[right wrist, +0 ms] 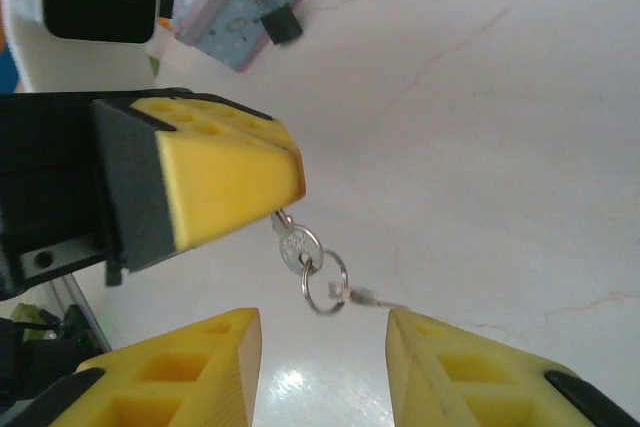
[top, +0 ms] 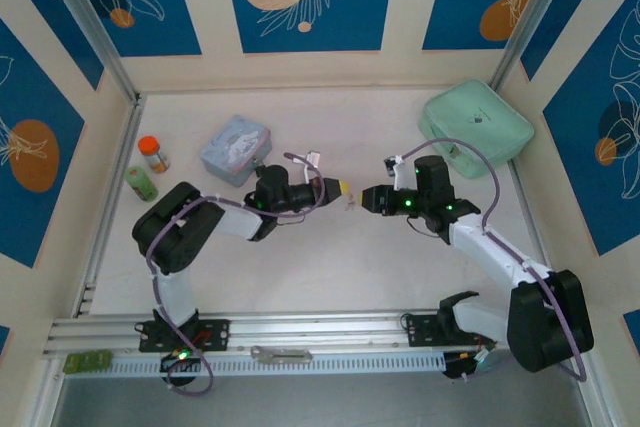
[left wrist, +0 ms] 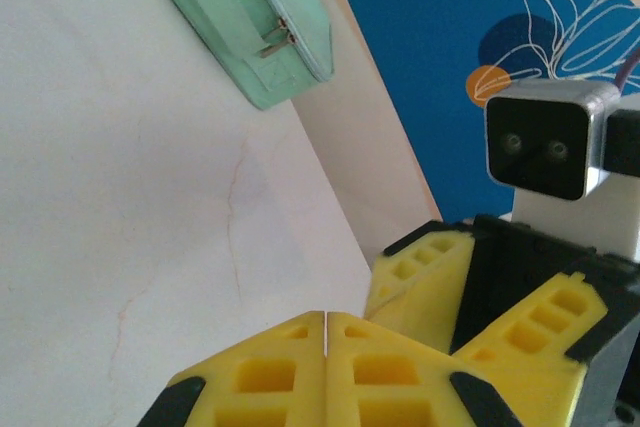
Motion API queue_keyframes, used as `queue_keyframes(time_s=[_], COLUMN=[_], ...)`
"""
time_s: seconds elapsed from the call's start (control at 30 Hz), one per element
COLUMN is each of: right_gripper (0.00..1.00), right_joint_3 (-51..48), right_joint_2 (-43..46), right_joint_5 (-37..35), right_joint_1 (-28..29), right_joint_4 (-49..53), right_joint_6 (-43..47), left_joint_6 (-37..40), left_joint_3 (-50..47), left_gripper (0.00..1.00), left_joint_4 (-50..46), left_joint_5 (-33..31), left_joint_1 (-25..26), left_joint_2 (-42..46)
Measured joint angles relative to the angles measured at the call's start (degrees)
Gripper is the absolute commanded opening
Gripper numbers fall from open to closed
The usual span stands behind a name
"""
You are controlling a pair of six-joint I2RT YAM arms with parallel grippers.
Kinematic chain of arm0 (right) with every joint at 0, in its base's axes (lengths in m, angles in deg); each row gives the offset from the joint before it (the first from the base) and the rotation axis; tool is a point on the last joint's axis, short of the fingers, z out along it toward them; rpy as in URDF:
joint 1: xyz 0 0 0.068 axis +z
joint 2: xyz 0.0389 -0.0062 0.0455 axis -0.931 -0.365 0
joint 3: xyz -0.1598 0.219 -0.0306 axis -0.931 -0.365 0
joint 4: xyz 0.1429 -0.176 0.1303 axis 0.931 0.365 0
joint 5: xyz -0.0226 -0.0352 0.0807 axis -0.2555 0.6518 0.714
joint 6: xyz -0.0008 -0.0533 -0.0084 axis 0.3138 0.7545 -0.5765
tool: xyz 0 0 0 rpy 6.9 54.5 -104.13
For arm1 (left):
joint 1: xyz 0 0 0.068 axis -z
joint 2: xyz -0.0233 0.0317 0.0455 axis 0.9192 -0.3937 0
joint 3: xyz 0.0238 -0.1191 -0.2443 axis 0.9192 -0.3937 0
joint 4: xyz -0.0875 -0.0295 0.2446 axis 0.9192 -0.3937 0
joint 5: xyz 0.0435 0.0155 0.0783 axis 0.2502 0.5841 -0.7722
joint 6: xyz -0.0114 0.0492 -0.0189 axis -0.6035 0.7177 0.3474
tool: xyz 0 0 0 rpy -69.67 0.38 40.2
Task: Unlock a padlock with a key
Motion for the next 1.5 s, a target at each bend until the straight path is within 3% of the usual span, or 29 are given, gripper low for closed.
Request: queue_keyframes(time_s=[0.3,0.67,0.87,0.9,0.97,1.0,1.03,1.2,1.4,1.5], right_gripper=[0.36,0.32,0.04,0.0,0.0,0.0,0.0,0.0,0.0,0.0], right_joint_3=[0.31,0.31,0.33,0.33,0.33,0.33,0.33,0.33,0.33,0.35], right_joint_2=[-0.09,-4.17,-5.38,-5.38,-5.38,-5.38,-5.38,-5.38,-5.33,-4.63], right_joint_5=[5.22,9.29,10.56,10.73,10.84,10.8,10.75,10.49,9.73,5.2], right_joint_1=[-0.13,1.92,2.49,2.51,2.51,2.51,2.51,2.45,2.43,3.5], right_joint_4=[-2.4,-7.72,-9.35,-9.38,-9.6,-9.73,-9.64,-9.03,-8.11,-6.91], right_joint_6=[-0.15,-2.67,-3.5,-3.69,-3.43,-3.45,-3.48,-2.91,-2.54,-1.6], left_joint_6=[4.46,3.32,2.27,2.14,1.86,1.62,1.29,0.24,1.88,1.92], left_joint_3=[0.09,0.09,0.02,0.02,-0.04,-0.17,-0.35,-3.28,-4.79,-4.11], left_gripper=[0.0,0.0,0.0,0.04,0.38,0.65,0.98,1.0,1.0,1.0], left_joint_4=[-1.4,1.16,2.38,2.6,2.78,3.13,3.52,3.13,-4.13,-8.2], left_joint_5=[6.91,8.28,8.11,8.02,7.74,7.63,7.41,2.38,-4.63,-7.02], left_joint_1=[-1.01,-1.01,-0.96,-1.01,-1.01,-1.01,-1.01,-1.42,-1.64,-1.6], left_joint_2=[3.8,3.8,3.78,3.78,3.78,3.78,3.78,6.36,15.1,16.92])
